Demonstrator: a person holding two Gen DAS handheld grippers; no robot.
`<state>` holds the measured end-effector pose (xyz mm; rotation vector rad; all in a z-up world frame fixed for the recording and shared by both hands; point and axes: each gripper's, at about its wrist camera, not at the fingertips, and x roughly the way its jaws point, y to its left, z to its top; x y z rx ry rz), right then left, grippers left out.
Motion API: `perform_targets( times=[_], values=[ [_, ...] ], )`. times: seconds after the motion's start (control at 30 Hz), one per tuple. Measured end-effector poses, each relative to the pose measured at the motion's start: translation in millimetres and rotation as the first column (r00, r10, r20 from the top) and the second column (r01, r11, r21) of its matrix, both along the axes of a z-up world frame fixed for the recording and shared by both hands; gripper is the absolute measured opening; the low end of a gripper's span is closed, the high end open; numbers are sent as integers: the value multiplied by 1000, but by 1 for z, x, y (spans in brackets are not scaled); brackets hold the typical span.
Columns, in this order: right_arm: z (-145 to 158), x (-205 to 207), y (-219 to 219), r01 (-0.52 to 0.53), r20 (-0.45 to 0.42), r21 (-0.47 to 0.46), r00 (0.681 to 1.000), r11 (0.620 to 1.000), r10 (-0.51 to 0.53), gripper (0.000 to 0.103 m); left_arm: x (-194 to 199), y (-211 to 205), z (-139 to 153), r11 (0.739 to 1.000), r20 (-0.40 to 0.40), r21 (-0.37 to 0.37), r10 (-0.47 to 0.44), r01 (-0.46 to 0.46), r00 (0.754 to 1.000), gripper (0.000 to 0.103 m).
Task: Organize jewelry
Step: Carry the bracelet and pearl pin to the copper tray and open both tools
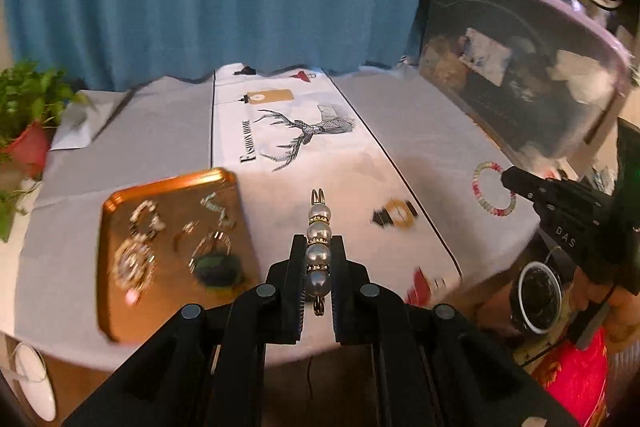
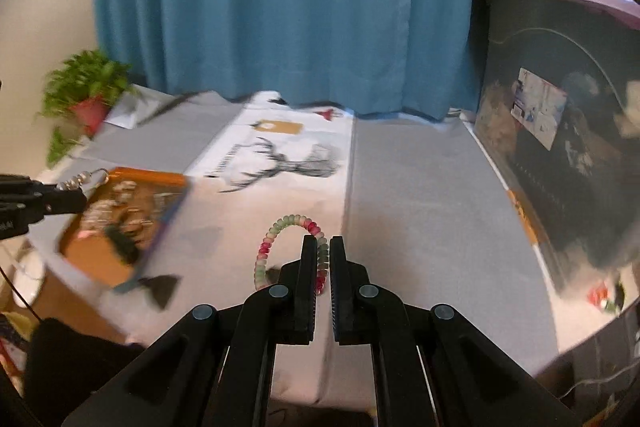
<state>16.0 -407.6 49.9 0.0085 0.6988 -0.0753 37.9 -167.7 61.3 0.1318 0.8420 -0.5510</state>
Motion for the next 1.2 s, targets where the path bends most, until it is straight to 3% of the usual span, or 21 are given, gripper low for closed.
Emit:
perform_targets(
  times=[0.3,0.6,0.87,1.2],
  values=[
    [20,-112,76,-63,45,59,997,996,60,6,-105,56,13,1000,46,-20,-5,5,999,9],
    [8,-175,134,-147,9,64,989,987,146,6,-153,93,2,998,24,-45,43,-42,999,9],
    [-6,-189,157,-191,-39,86,980,978,195,6,-159,120,1,993,24,-61,100,-99,995,9],
    [-8,-169,184,-251,-60,89,965,964,257,6,-144,144,6,984,21,-100,148,-145,989,9]
  ],
)
